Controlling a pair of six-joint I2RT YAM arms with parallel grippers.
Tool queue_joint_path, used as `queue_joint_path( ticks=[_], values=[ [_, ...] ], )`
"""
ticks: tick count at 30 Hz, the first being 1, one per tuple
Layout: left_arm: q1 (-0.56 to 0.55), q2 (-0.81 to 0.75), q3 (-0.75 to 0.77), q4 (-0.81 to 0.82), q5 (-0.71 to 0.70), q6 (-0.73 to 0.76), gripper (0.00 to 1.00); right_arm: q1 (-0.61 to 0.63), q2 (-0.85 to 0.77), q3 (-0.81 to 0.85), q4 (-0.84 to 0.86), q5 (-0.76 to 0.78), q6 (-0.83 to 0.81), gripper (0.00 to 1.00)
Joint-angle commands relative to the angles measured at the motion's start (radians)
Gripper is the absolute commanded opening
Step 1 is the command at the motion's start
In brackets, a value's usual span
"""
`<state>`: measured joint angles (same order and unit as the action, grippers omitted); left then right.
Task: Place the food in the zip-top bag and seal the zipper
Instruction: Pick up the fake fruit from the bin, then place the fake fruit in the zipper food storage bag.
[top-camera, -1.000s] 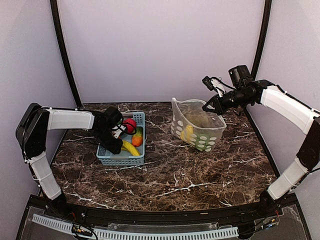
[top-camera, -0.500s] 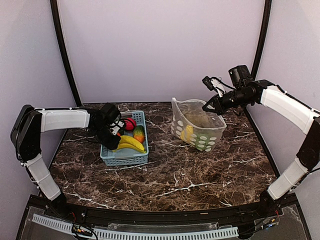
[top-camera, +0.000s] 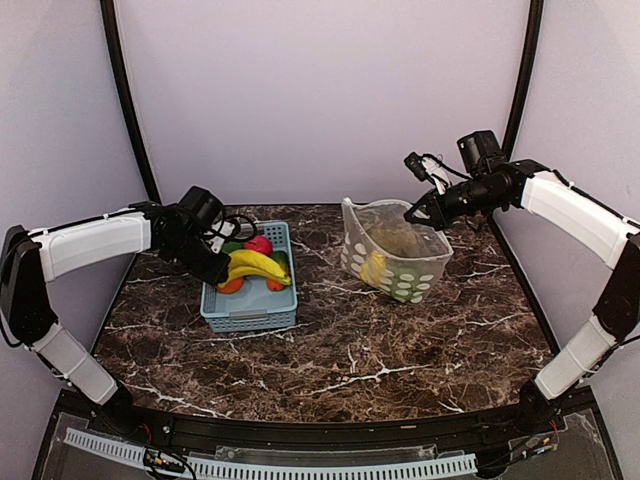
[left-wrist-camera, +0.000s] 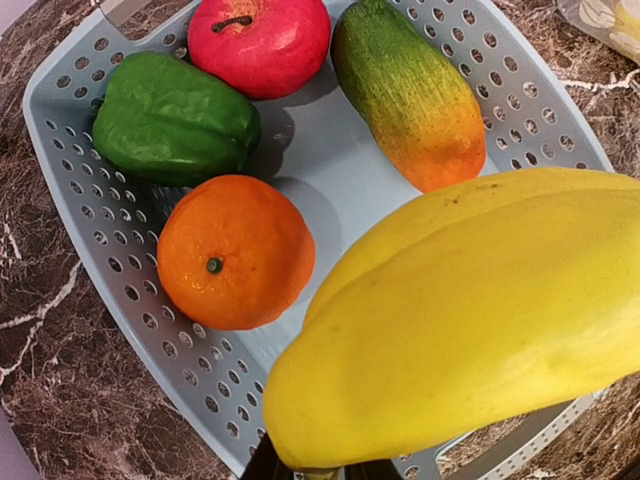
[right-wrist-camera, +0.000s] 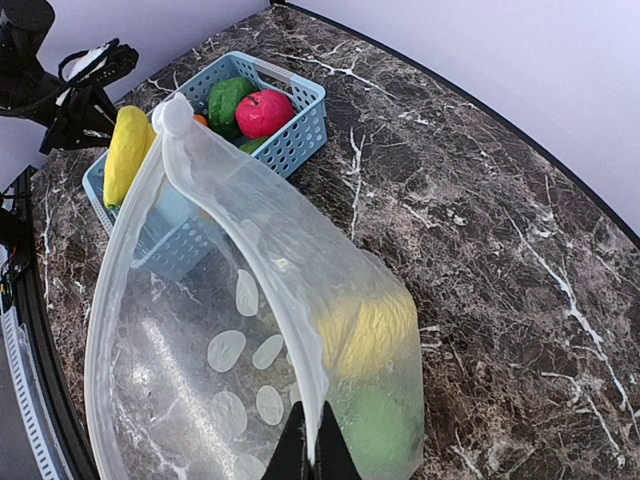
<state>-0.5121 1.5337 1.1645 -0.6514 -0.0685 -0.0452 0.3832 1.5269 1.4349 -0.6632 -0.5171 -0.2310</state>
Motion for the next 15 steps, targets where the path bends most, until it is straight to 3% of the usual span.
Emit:
queue_joint_path(
  ticks=[1,8,15],
  values=[
    [-0.007,-0.099,0.029,-0.004,0.033,-0.045,0.17,-0.002,0.004,0.029,0.002,-0.008,-0.011,0.0],
    [-0.095,-0.178,0.116,0.059,0.005,-0.004,0.17,0.017,0.059,0.163,-0.065,0.006,-0.033,0.0],
    [-0.266,-0.109,0.384,0.026,-0.131,0.085,0.17,0.057,0.131,0.274,-0.111,0.03,-0.03,0.0]
  ],
)
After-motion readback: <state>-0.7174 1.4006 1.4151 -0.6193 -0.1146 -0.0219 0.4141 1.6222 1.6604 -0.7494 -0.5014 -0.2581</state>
